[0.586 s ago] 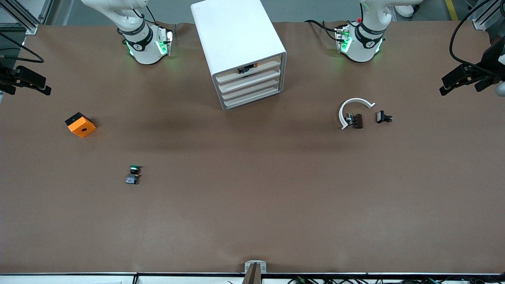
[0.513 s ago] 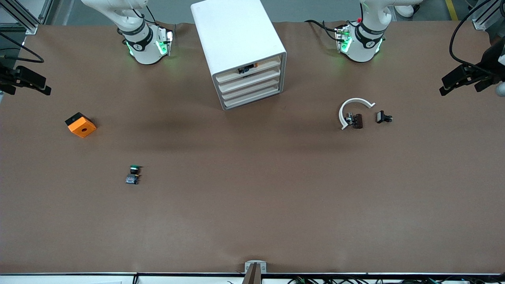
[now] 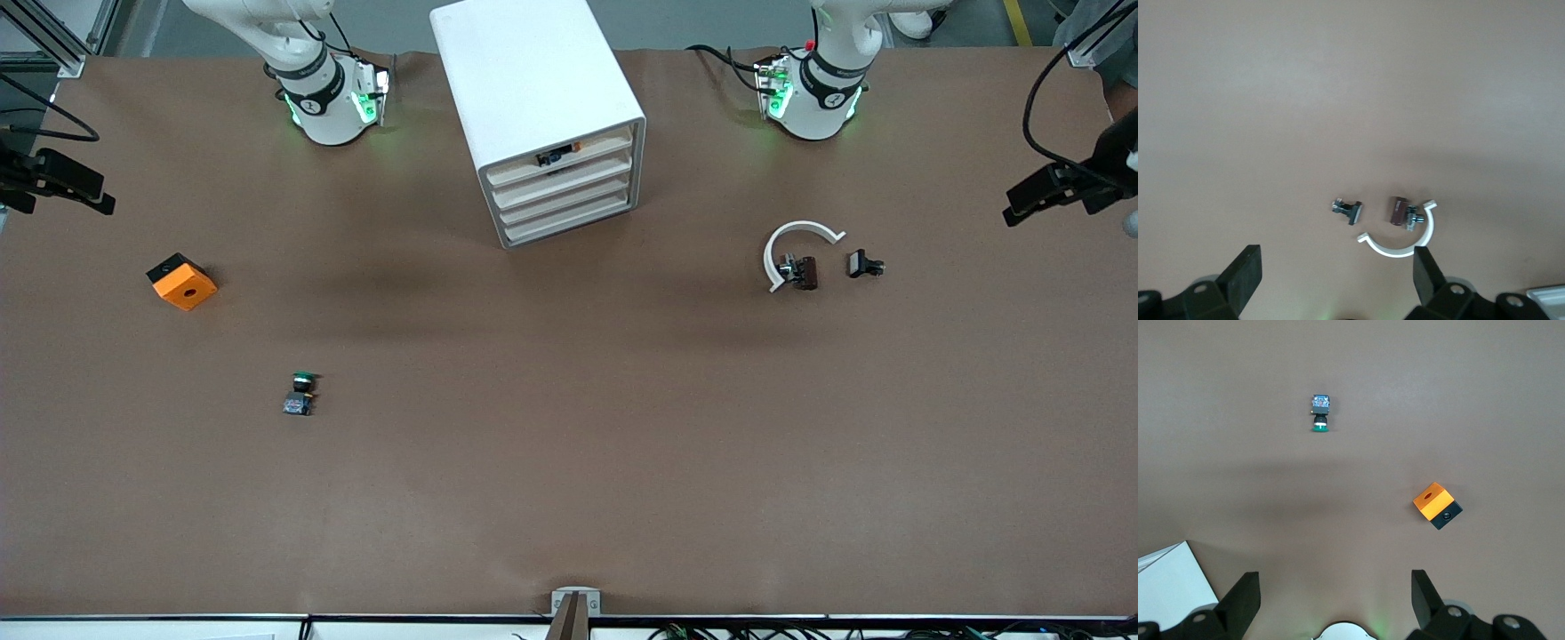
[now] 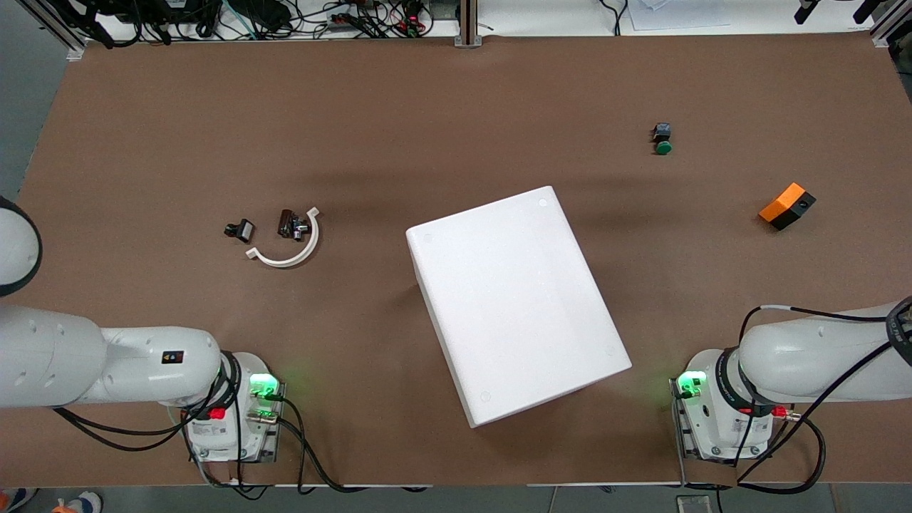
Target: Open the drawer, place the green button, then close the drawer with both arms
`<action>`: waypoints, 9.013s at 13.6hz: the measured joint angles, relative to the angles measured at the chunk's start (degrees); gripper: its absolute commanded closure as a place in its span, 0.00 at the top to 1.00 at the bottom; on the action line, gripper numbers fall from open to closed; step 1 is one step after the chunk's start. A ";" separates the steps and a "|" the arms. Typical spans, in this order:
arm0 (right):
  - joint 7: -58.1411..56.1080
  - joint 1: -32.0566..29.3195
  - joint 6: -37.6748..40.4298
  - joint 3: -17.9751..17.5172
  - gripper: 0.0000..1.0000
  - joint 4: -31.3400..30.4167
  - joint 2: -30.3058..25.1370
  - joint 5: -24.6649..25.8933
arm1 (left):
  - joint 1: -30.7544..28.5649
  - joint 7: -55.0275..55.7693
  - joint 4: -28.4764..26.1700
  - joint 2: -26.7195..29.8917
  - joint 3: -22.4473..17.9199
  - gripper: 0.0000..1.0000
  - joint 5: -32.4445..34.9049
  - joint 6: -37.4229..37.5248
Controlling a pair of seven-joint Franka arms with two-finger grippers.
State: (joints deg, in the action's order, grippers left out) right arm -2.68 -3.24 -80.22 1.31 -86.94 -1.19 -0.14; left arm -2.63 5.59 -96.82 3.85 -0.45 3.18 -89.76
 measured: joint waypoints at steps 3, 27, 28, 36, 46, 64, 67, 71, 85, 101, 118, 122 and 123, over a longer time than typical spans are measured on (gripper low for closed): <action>-0.02 0.00 -0.01 -0.05 1.00 0.01 0.09 0.00 | -1.09 0.05 -0.10 -5.24 -0.02 1.00 0.01 -0.23; -0.12 3.04 -21.45 -0.73 1.00 -15.42 11.18 0.00 | 21.68 101.25 4.34 -40.40 2.62 1.00 -26.67 -7.78; -0.10 3.05 -26.29 -0.73 1.00 -18.70 11.49 -0.01 | 22.70 102.66 4.57 -40.84 2.63 1.00 -29.40 -7.78; 6.18 5.07 -49.67 -0.75 1.00 -25.17 23.87 -0.02 | 29.81 113.38 4.71 -45.25 2.62 0.94 -48.31 -7.46; 11.44 5.28 -59.02 -0.63 1.00 -19.65 35.99 -0.04 | 36.98 115.02 4.90 -49.10 4.18 0.56 -53.28 -5.68; 11.62 5.43 -55.39 -0.68 0.20 -17.77 36.51 -0.07 | 39.59 115.11 6.10 -52.55 7.39 0.10 -54.11 -4.50; 11.65 6.60 -47.33 -0.72 0.20 -17.07 32.98 -0.07 | 39.47 116.64 6.84 -52.57 7.39 0.00 -54.22 -2.88; 14.25 8.11 -40.13 -0.74 0.20 -17.06 28.73 -0.07 | 37.92 117.74 7.29 -52.59 7.00 0.00 -54.19 -2.29; 64.80 32.26 -14.11 -1.40 0.22 -3.14 23.26 -0.17 | 26.53 116.54 14.82 -53.41 5.95 1.00 -53.94 -3.23; 107.67 49.40 -23.80 -1.37 0.22 2.66 32.75 -12.79 | 20.77 93.95 27.53 -43.56 3.64 1.00 -15.72 -2.85; 109.28 54.41 -29.55 -1.36 0.81 2.72 38.27 -14.60 | 18.21 40.92 -0.69 -25.22 6.17 1.00 0.57 -22.77; 109.28 54.60 -29.54 -1.35 1.00 2.96 38.34 -14.61 | 19.53 40.92 -7.99 -25.34 8.22 1.00 0.58 -29.58; 109.28 54.60 -29.52 -1.33 1.00 3.38 38.32 -14.61 | 20.17 40.92 -8.58 -25.40 8.32 1.00 0.58 -29.96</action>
State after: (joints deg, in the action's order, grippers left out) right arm 106.60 51.36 -109.75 -0.02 -83.55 37.13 -14.75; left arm 17.54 46.51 -105.40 -21.55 7.87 3.77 -119.72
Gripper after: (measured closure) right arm 0.154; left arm 0.000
